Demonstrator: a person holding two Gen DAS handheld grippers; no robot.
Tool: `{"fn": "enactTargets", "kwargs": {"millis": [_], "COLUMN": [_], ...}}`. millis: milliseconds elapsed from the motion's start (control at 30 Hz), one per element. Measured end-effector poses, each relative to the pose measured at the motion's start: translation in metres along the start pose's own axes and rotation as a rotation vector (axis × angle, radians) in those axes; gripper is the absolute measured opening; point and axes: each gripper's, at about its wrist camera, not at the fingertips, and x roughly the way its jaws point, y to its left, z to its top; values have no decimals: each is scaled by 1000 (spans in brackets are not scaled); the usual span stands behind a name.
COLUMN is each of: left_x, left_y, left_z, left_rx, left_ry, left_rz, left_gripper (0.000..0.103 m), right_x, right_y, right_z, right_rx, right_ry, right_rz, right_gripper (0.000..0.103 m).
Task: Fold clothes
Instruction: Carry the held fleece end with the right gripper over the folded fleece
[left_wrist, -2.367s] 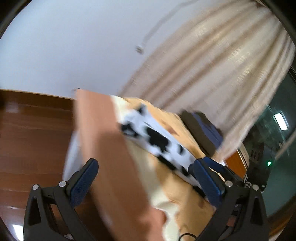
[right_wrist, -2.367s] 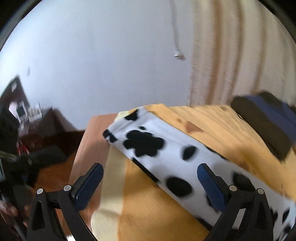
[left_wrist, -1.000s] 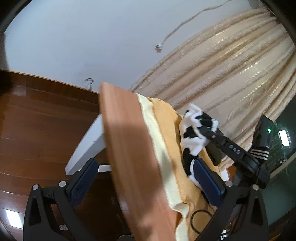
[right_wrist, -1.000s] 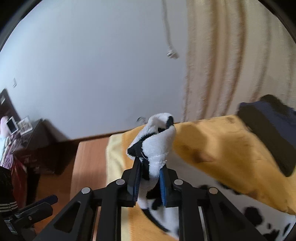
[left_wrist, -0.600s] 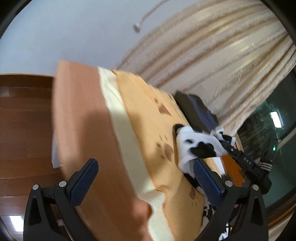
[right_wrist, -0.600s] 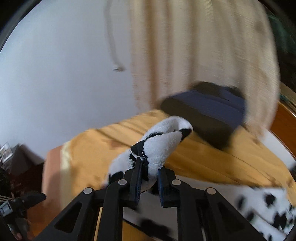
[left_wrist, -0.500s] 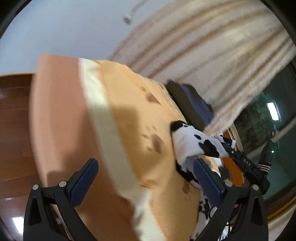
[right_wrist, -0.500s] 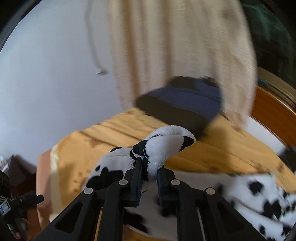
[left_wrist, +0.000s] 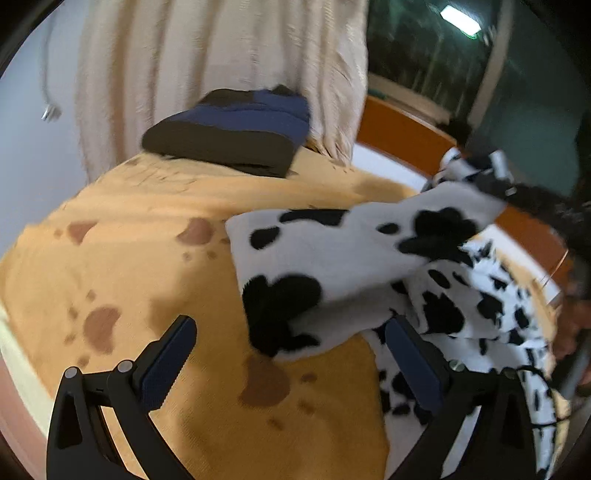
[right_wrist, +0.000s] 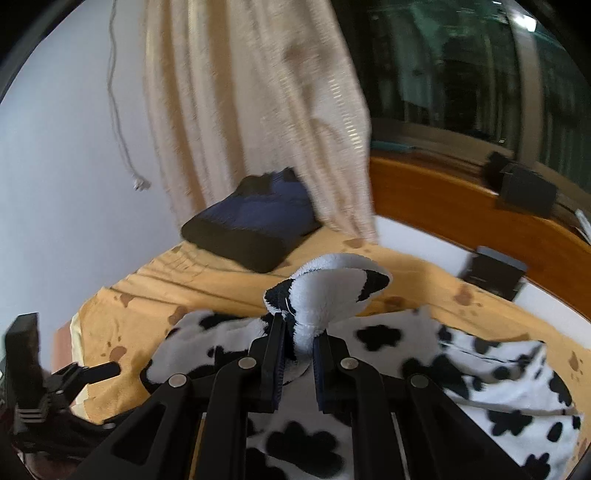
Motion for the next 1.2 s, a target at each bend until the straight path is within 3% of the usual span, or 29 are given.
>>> {"fn": "enactTargets", "kwargs": {"millis": [567,767,967,1200], "left_x": [45,56,60,60], "left_y": [-57,-61,-92,-129], "left_z": [12,14,11,12], "left_rx": [43,15,77,212], "left_ry": [73,91,97,67], "left_rz": [-24,-78,-90,-23], "left_gripper": [103,103,103,103], "right_x": [-60,-97,-116,-128], "right_y": [-108,-139,-181,-215], "right_z": [-35,-65,-101,-130], "right_rx": [155,154,244,327], "right_ry": [-69,-104,-88,-79], "right_rz": [-132,-262,-308,-310], "right_gripper": [14,14,14,14]}}
